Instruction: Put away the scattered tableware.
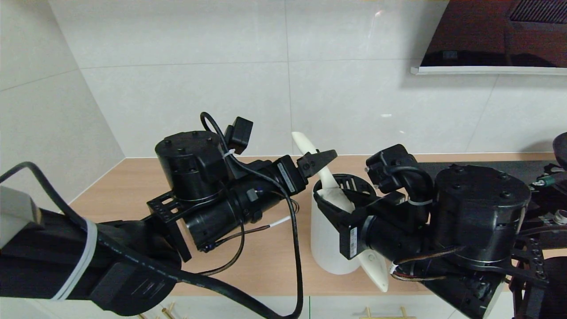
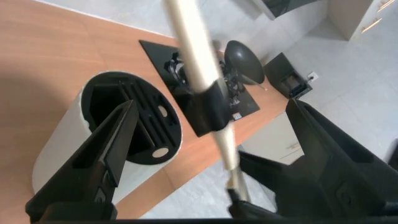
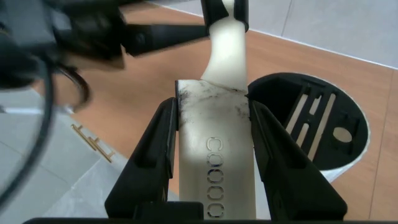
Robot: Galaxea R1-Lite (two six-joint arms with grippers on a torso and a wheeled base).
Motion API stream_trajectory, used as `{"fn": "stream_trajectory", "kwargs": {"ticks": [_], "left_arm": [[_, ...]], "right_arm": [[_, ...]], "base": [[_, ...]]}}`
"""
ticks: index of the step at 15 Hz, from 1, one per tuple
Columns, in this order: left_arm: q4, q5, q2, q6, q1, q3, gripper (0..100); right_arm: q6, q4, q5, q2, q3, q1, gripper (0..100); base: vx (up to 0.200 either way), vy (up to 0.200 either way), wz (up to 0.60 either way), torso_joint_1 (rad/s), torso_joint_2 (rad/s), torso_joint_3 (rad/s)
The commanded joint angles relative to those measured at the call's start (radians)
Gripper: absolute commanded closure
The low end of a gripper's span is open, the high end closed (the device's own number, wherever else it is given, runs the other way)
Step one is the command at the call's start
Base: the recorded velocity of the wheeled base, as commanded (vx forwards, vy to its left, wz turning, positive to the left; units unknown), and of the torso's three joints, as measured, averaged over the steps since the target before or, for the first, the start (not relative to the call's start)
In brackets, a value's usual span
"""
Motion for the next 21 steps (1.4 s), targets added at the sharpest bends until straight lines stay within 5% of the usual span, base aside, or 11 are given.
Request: {"fn": "stream_trajectory", "kwargs": {"ticks": [1,14,15,21], "left_arm": [[-0.002,-0.001,0.016,0.0,-0.002,-0.004,0],[-0.002,0.004,0.026,0.0,0.001,-0.01,0],[-0.002,0.004,0.026,0.0,0.003,-0.01,100],[-0.002,0.002,0.036,0.0,0.003,-0.01,100]], "right_arm": [[0.0,0.0,0.0,0.009,0.004,0.001,100],[-0.001,0.0,0.002,0.006,0.027,0.021,100],[-0.001,0.0,0.002,0.006,0.027,0.021,100],[-0.001,0.0,0.0,0.0,0.025,0.021,100]], "base": [[0.0,0.0,0.0,0.0,0.0,0.0],[0.0,0.0,0.0,0.0,0.0,0.0],[0.0,0.0,0.0,0.0,0.0,0.0],[0.0,0.0,0.0,0.0,0.0,0.0]]}}
